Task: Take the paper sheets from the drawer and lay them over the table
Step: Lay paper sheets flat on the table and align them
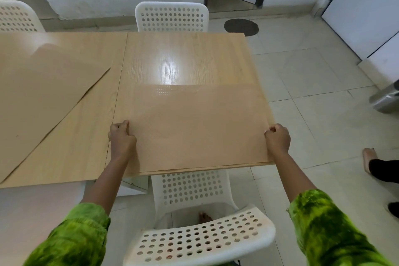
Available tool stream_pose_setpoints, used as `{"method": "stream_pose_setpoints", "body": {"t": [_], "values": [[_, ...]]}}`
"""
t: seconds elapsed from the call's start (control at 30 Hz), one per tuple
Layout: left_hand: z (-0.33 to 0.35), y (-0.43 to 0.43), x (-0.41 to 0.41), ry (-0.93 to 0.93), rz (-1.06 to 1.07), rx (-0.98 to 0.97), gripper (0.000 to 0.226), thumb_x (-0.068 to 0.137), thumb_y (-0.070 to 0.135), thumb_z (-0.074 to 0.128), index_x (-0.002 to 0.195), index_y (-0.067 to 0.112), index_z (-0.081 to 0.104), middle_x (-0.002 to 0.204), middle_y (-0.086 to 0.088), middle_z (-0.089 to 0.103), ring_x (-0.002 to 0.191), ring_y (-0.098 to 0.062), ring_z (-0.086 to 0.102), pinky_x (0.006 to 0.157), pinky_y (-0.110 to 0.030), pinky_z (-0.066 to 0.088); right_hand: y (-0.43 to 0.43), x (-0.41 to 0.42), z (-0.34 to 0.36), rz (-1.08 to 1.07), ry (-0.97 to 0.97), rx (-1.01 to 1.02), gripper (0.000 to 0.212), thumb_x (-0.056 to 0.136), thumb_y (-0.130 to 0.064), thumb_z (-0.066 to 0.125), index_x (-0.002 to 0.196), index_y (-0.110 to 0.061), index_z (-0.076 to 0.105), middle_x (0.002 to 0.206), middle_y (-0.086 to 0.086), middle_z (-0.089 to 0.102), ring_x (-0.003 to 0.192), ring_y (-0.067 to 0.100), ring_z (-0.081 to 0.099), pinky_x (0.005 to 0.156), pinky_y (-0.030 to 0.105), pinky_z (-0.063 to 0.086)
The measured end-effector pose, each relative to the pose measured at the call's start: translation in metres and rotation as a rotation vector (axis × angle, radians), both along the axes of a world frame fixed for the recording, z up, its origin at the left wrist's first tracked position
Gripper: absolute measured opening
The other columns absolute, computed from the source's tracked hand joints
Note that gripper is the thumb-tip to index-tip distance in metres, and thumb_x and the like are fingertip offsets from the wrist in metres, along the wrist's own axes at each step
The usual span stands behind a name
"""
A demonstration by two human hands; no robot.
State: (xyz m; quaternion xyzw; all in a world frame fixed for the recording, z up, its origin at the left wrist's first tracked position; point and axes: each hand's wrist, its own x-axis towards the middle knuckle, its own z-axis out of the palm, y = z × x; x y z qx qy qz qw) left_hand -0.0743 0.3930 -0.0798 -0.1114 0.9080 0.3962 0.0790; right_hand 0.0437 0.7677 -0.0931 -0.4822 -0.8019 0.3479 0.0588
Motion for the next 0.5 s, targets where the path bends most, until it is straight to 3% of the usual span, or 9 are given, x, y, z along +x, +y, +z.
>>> {"method": "stream_pose_setpoints", "body": {"t": [0.13,0.33,0.4,0.5], "values": [[0.001,0.002,0.0,-0.011,-0.014,-0.095,0.058,0.083,-0.007,0.042,0.139,0.006,0.04,0.132,-0.016,0.037,0.124,-0.034,0.03,0.101,-0.039,0.032,-0.001,-0.001,-0.002,0.002,-0.01,0.049,0.02,0.085,-0.008,0.052,0.102,0.001,0.059,0.116,0.018,0.052,0.105,0.036,0.052,0.081,0.037,0.042],[0.01,0.023,-0.01,0.03,-0.021,-0.479,0.049,0.08,0.002,0.048,0.129,0.002,0.046,0.136,-0.021,0.036,0.122,-0.041,0.032,0.098,-0.048,0.034,-0.013,-0.021,0.001,0.051,0.013,0.184,0.024,0.087,-0.008,0.048,0.108,0.0,0.058,0.116,0.019,0.052,0.114,0.034,0.043,0.086,0.041,0.042],[0.012,0.042,-0.024,0.111,-0.112,-0.487,0.048,0.081,0.006,0.048,0.129,0.001,0.046,0.139,-0.02,0.035,0.127,-0.039,0.029,0.1,-0.049,0.032,-0.025,-0.044,0.003,0.141,0.027,0.22,0.026,0.086,-0.009,0.049,0.11,-0.001,0.058,0.117,0.019,0.052,0.114,0.034,0.042,0.09,0.043,0.042],[0.01,0.078,-0.057,0.2,-0.422,-0.489,0.047,0.09,0.021,0.048,0.134,0.006,0.042,0.149,-0.014,0.029,0.14,-0.033,0.018,0.109,-0.046,0.024,-0.055,-0.088,0.003,0.371,0.033,0.218,0.033,0.087,-0.013,0.046,0.117,-0.003,0.057,0.125,0.018,0.051,0.12,0.033,0.041,0.096,0.039,0.038]]}}
